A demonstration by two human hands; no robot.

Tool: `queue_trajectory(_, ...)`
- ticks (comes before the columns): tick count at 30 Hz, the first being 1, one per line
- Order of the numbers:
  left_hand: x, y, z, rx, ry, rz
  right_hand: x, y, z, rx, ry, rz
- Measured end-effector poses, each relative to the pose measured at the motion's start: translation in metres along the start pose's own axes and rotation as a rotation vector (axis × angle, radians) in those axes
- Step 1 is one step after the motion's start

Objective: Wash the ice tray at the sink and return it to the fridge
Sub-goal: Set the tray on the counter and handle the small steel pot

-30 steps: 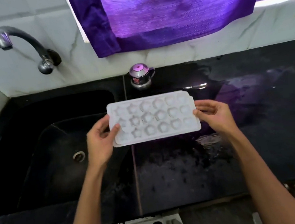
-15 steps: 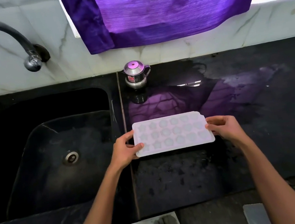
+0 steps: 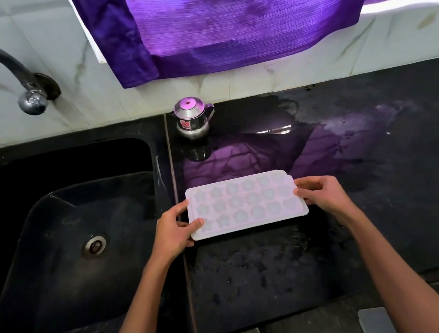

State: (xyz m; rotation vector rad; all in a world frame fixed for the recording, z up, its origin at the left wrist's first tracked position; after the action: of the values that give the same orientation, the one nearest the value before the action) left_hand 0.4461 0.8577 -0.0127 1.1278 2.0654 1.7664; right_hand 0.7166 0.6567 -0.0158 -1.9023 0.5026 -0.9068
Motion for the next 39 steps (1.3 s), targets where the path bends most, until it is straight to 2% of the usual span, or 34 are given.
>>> queue_trajectory(10, 0.007, -0.004, 0.013, 0.028, 0.075, 0.106, -0.004, -0.004, 0.023, -0.037, -0.046, -0.063)
queue_trajectory(13, 0.015, 0.002, 0.014, -0.006, 0.100, 0.263, 0.000, -0.010, 0.032, -0.094, -0.055, -0.250)
queue_trajectory(17, 0.032, 0.025, 0.023, -0.061, 0.209, 0.333, 0.002, -0.048, 0.050, 0.003, 0.008, -0.306)
queue_trajectory(22, 0.049, 0.053, 0.065, -0.107, 0.264, 0.254, -0.032, -0.109, 0.078, 0.156, -0.100, -0.267)
queue_trajectory(28, 0.041, 0.075, 0.140, -0.113, 0.244, 0.138, -0.087, -0.155, 0.128, 0.231, -0.150, -0.147)
queue_trajectory(33, 0.026, 0.066, 0.194, -0.051, 0.187, 0.028, -0.128, -0.177, 0.162, 0.210, -0.153, -0.043)
queue_trajectory(39, 0.010, 0.071, 0.216, -0.016, 0.136, -0.126, -0.160, -0.167, 0.181, 0.143, -0.255, 0.065)
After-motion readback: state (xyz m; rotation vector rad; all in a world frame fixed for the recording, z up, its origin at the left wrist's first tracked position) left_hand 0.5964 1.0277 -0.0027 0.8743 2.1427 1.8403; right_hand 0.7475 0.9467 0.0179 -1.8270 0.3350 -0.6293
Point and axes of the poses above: each hand's wrist, its own z-axis towards the middle knuckle, its own x-axis out of the back of the hand, y = z × x, the point moved 7 cm from there along z, towards the middle knuckle, and after that the axes turned 4 degrees about -z, right-handed, at the moved point
